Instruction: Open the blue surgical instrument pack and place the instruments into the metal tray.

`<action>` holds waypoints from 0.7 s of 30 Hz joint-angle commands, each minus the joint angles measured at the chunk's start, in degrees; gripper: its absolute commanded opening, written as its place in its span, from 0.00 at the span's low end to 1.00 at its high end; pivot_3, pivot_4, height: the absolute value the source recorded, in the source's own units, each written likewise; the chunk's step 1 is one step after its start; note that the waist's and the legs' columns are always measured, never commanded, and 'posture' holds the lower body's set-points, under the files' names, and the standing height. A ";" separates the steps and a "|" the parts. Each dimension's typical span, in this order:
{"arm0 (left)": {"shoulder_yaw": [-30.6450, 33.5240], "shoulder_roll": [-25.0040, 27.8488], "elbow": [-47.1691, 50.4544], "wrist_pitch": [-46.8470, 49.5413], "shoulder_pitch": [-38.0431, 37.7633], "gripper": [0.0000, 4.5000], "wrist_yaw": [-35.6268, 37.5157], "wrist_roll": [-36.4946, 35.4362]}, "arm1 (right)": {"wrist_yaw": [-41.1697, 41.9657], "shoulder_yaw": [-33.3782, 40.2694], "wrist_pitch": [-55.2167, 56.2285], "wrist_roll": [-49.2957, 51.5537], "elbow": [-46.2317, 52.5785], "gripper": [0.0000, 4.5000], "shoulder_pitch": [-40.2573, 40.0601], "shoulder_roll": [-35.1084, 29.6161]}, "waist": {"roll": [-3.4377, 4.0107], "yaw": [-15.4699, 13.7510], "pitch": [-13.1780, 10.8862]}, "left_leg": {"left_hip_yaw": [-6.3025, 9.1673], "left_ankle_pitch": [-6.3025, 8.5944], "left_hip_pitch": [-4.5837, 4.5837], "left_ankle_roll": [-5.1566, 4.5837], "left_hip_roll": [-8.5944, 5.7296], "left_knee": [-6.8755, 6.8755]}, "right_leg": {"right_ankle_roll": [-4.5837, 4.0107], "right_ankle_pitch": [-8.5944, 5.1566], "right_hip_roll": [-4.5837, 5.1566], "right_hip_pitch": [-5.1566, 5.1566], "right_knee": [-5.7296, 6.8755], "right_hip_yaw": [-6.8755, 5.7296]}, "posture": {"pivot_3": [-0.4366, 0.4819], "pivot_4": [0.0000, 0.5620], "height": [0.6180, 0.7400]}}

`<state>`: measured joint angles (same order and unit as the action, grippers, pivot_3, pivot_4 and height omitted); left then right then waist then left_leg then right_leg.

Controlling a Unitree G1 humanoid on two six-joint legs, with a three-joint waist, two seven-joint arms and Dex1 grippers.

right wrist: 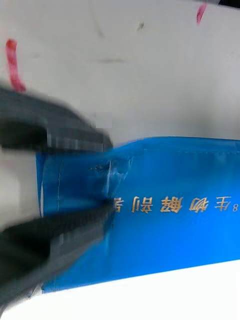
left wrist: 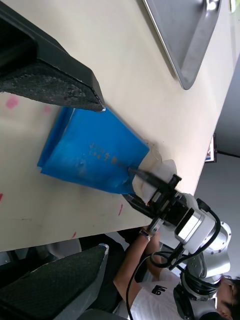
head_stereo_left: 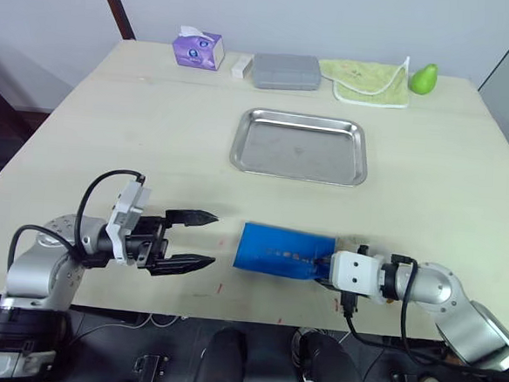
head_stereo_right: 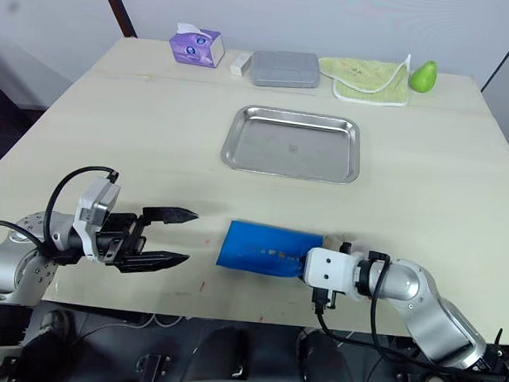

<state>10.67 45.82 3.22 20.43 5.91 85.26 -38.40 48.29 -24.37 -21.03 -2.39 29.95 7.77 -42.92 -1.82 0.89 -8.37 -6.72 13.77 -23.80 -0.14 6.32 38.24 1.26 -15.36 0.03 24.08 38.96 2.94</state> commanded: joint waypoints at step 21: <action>0.90 -1.16 1.06 -0.36 -0.61 1.00 -0.96 -0.74 | 8.86 12.78 -23.30 23.56 4.53 0.01 7.23 0.82 | 0.02 -0.26 -0.02 | -0.01 0.00 -0.05 0.00 0.00 0.00 | 0.00 0.00 0.02 0.00 -0.03 0.00 | 0.48 0.27 1.00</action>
<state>10.66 44.69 3.23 20.44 5.44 84.63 -38.40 55.63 -14.88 -41.02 16.72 31.76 13.00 -41.38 -1.80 0.63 -8.39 -6.74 13.77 -23.85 -0.14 6.32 38.24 1.26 -15.35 0.06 24.08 38.93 2.96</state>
